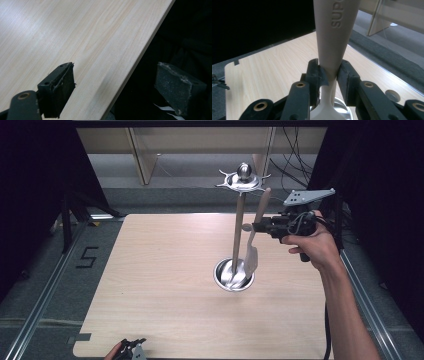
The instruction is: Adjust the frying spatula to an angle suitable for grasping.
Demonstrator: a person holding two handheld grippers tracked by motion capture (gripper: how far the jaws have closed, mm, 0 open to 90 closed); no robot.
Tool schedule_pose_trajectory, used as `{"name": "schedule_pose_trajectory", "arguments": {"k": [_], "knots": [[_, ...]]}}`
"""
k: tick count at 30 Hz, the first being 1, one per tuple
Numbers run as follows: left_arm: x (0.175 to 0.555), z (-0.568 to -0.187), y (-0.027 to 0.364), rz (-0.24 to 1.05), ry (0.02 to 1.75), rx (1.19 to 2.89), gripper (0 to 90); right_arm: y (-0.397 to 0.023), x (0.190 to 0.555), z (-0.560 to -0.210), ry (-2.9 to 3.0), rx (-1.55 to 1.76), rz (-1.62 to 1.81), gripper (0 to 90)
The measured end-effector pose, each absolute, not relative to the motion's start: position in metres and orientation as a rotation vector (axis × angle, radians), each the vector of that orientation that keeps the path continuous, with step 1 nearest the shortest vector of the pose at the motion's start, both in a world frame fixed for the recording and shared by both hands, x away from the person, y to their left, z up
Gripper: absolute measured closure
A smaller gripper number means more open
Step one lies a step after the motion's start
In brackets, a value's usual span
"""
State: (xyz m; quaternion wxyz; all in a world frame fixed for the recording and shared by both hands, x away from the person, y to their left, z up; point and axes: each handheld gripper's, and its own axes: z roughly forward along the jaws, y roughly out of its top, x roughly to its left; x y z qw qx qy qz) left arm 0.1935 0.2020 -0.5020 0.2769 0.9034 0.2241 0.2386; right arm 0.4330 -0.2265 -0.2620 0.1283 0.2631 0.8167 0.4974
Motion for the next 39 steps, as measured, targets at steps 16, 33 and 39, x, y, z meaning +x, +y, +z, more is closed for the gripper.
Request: {"name": "schedule_pose_trajectory", "arguments": {"k": [16, 33, 39], "knots": [[0.194, -0.502, 0.202, 0.628, 0.601, 2.429, 15.2, -0.230, 0.415, -0.260, 2.279, 0.835, 1.349, 44.8], [0.194, -0.503, 0.201, 0.627, 0.600, 2.428, 15.2, -0.243, 0.393, -0.281, 2.216, 0.866, 1.359, 37.8], [0.195, -0.503, 0.202, 0.616, 0.602, 2.429, 15.2, -0.248, 0.387, -0.290, 2.194, 0.880, 1.361, 37.2]]}}
